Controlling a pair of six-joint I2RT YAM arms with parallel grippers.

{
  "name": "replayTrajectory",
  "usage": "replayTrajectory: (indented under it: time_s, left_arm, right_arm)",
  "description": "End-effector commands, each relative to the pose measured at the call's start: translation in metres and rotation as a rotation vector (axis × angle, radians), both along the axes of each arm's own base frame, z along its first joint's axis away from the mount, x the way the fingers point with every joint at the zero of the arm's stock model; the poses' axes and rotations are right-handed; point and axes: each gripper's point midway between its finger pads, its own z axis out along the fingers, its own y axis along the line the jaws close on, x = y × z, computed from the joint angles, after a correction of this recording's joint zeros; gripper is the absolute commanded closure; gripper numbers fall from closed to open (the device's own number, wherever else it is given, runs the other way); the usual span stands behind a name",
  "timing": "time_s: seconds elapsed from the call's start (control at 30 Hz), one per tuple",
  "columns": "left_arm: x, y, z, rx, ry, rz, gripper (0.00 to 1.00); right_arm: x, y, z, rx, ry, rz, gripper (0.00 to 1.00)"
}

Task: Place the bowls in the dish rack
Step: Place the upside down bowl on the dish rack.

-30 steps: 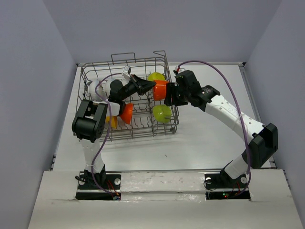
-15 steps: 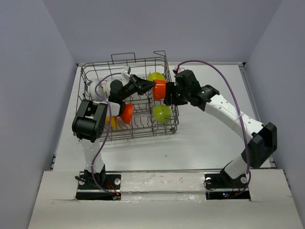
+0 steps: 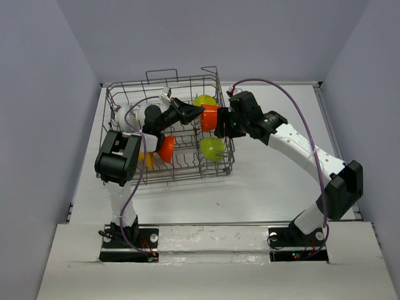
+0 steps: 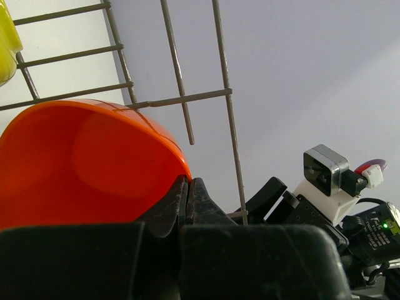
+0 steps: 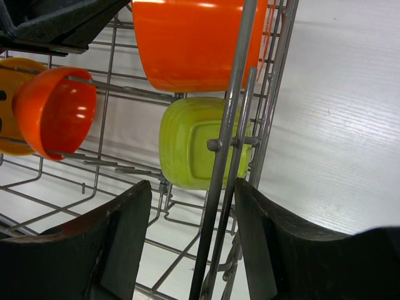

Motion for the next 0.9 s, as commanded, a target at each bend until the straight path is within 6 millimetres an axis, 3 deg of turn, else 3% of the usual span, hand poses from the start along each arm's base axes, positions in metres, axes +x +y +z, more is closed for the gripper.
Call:
replayTrajectory:
  time_s: [0.0,0.17,0.87]
  left_arm:
    - [-0.031,0.012,0.053,-0.138,-0.467,0.009,1.00]
    - [-0.025,0.010,0.041,-0.088,-0.439,0.026,1.00]
    - [-0.026,0.009,0.029,-0.071,-0.416,0.037,1.00]
  right_arm:
    - [0.004,0.011,0.009,0.023,-0.024,0.028,0.39]
    - [0.003,0.011,0.008,0.022,-0.020,0.027,0.39]
    - [0.003,0.011,0.008,0.025,-0.020,0.028,0.39]
